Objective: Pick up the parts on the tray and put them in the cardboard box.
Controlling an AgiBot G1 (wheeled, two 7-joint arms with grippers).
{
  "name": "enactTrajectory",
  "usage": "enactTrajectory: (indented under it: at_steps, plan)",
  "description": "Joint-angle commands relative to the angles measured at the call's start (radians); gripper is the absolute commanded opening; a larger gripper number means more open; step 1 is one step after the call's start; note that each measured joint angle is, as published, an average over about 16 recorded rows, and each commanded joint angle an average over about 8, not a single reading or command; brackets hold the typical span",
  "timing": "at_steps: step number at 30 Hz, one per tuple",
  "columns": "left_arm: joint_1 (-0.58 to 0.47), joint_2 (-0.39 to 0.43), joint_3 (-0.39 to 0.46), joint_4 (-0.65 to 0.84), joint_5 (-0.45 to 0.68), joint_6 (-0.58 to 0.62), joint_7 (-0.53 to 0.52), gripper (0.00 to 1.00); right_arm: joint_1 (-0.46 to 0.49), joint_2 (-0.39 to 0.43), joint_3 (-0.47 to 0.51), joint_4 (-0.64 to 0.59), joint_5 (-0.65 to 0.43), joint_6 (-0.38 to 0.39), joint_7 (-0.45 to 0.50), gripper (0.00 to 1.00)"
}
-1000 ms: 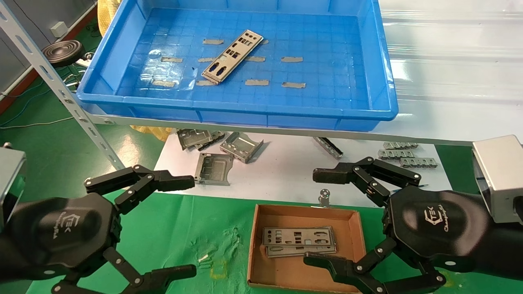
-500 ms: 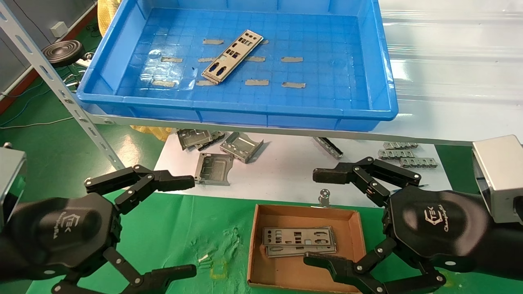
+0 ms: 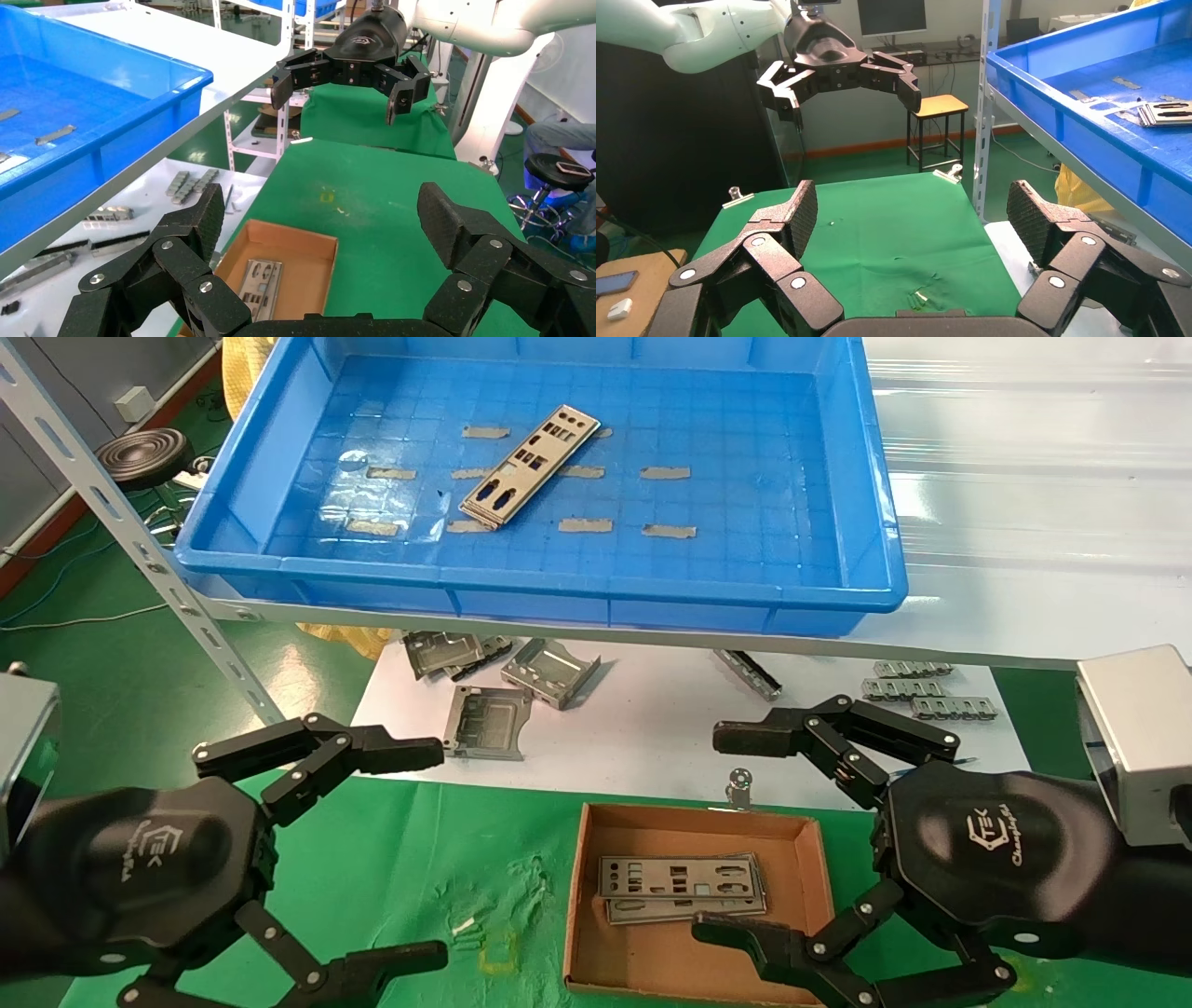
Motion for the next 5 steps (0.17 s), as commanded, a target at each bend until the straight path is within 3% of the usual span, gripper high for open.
enactTrajectory:
  at_steps: [1,5]
  plan:
    - [0.0,0.0,0.0,0.0,0.0,0.0,0.0,1.0,0.0,0.0,0.0,0.0,0.0,0.0,0.0,1.0]
    - [0.0,0.0,0.0,0.0,0.0,0.0,0.0,1.0,0.0,0.0,0.0,0.0,0.0,0.0,0.0,1.0]
